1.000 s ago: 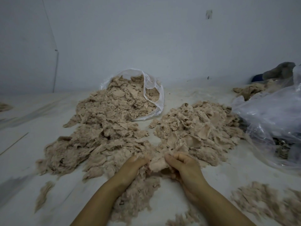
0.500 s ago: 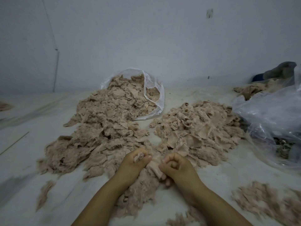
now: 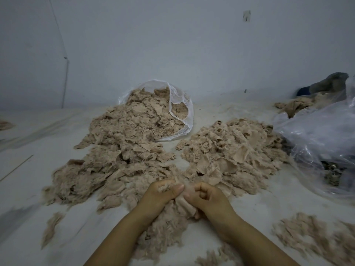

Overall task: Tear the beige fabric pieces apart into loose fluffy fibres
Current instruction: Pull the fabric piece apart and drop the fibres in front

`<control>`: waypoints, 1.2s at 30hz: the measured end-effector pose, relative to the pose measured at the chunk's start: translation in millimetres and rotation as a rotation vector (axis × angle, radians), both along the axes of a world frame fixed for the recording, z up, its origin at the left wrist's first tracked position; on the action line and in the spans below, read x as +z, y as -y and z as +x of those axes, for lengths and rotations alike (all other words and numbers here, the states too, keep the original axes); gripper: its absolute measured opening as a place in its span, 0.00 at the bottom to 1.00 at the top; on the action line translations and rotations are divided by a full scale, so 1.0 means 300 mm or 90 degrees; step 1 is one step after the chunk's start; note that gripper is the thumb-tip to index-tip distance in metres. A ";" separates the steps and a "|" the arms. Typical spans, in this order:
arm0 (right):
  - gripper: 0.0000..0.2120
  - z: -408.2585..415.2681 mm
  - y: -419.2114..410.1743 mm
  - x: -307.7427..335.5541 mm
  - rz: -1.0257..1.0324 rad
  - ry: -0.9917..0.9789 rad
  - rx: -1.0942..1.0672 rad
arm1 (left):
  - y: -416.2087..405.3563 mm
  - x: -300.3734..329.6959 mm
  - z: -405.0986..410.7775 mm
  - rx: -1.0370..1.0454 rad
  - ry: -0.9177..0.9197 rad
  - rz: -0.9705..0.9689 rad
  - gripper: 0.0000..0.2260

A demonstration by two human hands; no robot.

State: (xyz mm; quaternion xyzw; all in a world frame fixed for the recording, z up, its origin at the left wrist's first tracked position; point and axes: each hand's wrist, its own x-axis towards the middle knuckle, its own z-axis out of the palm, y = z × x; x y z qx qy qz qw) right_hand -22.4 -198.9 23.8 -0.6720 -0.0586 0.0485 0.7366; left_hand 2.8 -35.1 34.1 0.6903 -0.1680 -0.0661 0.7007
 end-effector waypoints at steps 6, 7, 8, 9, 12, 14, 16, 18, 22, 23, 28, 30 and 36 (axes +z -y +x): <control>0.09 0.019 0.007 -0.005 0.053 -0.004 -0.042 | 0.001 0.002 0.017 0.111 -0.027 -0.037 0.14; 0.09 0.022 0.015 -0.007 0.063 -0.013 -0.054 | -0.014 0.004 0.026 0.160 -0.066 -0.088 0.12; 0.10 0.024 0.024 -0.006 0.065 -0.026 -0.071 | -0.031 0.007 0.034 0.194 -0.089 -0.123 0.11; 0.10 0.030 0.034 -0.009 0.059 -0.031 -0.089 | -0.045 0.011 0.036 0.206 -0.091 -0.126 0.10; 0.01 0.044 0.069 0.005 -0.114 0.050 -0.224 | -0.038 0.005 0.035 0.181 -0.041 0.016 0.13; 0.09 0.054 0.098 0.001 -0.387 0.155 -0.338 | -0.021 0.000 0.033 0.200 -0.042 0.055 0.13; 0.08 0.044 0.105 0.007 -0.495 0.219 -0.361 | -0.024 0.000 0.036 0.221 -0.049 0.066 0.14; 0.03 0.041 0.098 0.000 -0.486 0.226 -0.279 | -0.032 0.001 0.040 0.232 -0.063 0.064 0.16; 0.13 0.070 0.092 -0.036 -0.654 0.122 -0.095 | -0.025 0.001 0.030 0.229 -0.091 0.097 0.16; 0.17 0.080 0.099 -0.037 -0.674 0.114 -0.122 | -0.025 -0.001 0.031 0.226 -0.095 0.106 0.15; 0.07 0.048 0.089 -0.014 -0.444 0.243 -0.260 | -0.030 0.006 0.039 0.183 -0.165 -0.035 0.08; 0.07 0.019 0.047 -0.004 -0.291 0.153 -0.089 | -0.026 0.010 0.038 0.122 -0.190 -0.120 0.08; 0.05 0.002 -0.016 -0.007 -0.092 0.008 0.035 | 0.000 -0.003 0.019 0.048 -0.130 -0.125 0.09</control>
